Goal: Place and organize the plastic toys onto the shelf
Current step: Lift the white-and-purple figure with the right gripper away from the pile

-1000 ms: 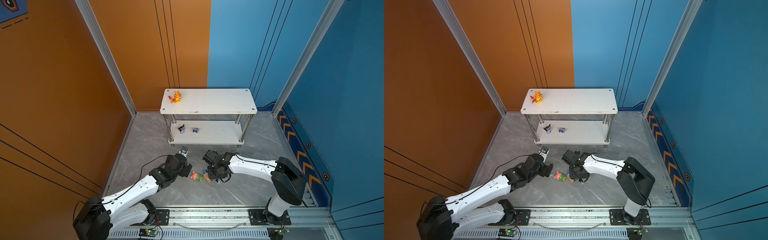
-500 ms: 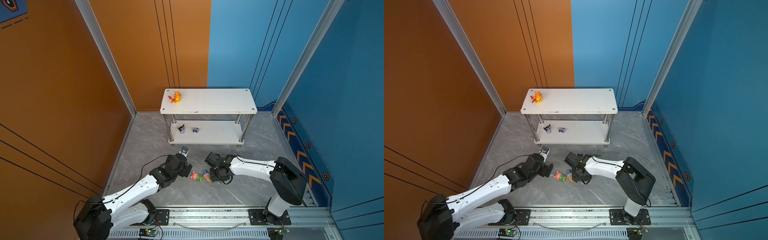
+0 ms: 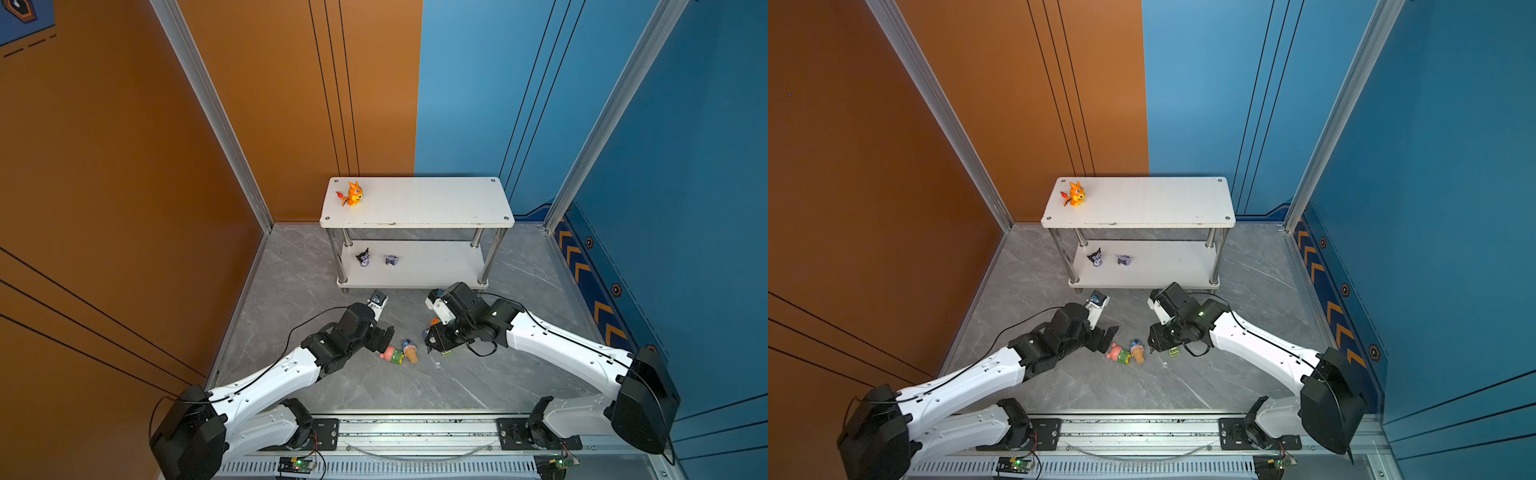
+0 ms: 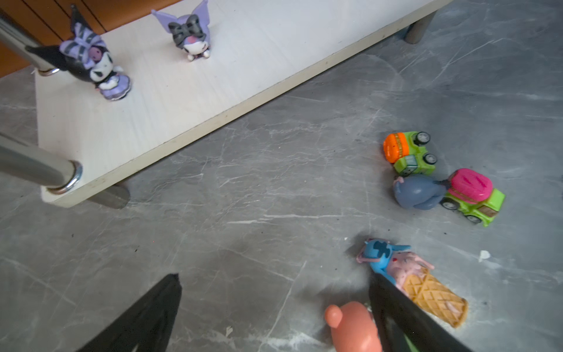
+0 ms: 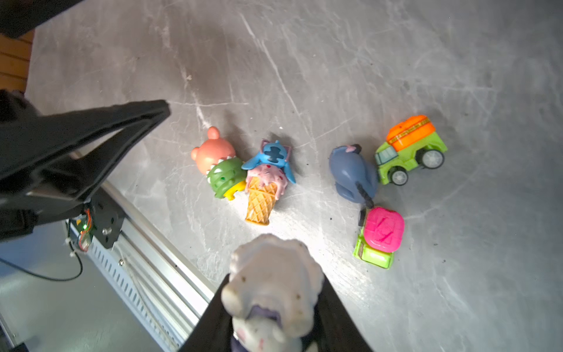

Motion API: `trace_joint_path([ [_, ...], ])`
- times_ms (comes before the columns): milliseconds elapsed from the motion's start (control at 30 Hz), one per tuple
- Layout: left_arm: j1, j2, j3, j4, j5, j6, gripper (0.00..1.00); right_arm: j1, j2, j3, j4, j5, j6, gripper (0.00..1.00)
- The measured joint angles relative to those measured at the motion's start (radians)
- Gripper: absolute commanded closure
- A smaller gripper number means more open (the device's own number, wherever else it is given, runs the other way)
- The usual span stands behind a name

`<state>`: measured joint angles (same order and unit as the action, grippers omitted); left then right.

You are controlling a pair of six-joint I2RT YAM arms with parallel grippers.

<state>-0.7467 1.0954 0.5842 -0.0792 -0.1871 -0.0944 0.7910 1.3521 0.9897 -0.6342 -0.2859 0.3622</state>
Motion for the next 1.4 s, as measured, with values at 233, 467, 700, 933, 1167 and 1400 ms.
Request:
trace_joint_path([
  [233,-0.001,0.033,0.028,0.019,0.043,0.009,0.02,-0.102,0.079,0.009,-0.162,0.163,-0.064,0.7],
  [467,-0.001,0.059,0.034,0.027,0.06,0.019,0.02,-0.271,0.072,-0.002,-0.244,0.228,-0.054,0.68],
  [700,-0.003,0.088,0.04,0.044,0.063,0.023,0.02,-0.279,0.097,-0.085,-0.216,0.211,0.03,0.67],
  [933,-0.008,0.09,0.041,0.047,0.065,0.027,0.02,-0.303,0.141,-0.184,-0.123,0.161,0.116,0.54],
  [1167,-0.009,0.092,0.041,0.047,0.065,0.027,0.02,-0.311,0.057,-0.217,-0.088,0.153,0.175,0.42],
  [1400,-0.01,0.111,0.054,0.049,0.065,0.034,0.02,-0.335,-0.176,-0.248,-0.137,0.209,0.225,0.48],
])
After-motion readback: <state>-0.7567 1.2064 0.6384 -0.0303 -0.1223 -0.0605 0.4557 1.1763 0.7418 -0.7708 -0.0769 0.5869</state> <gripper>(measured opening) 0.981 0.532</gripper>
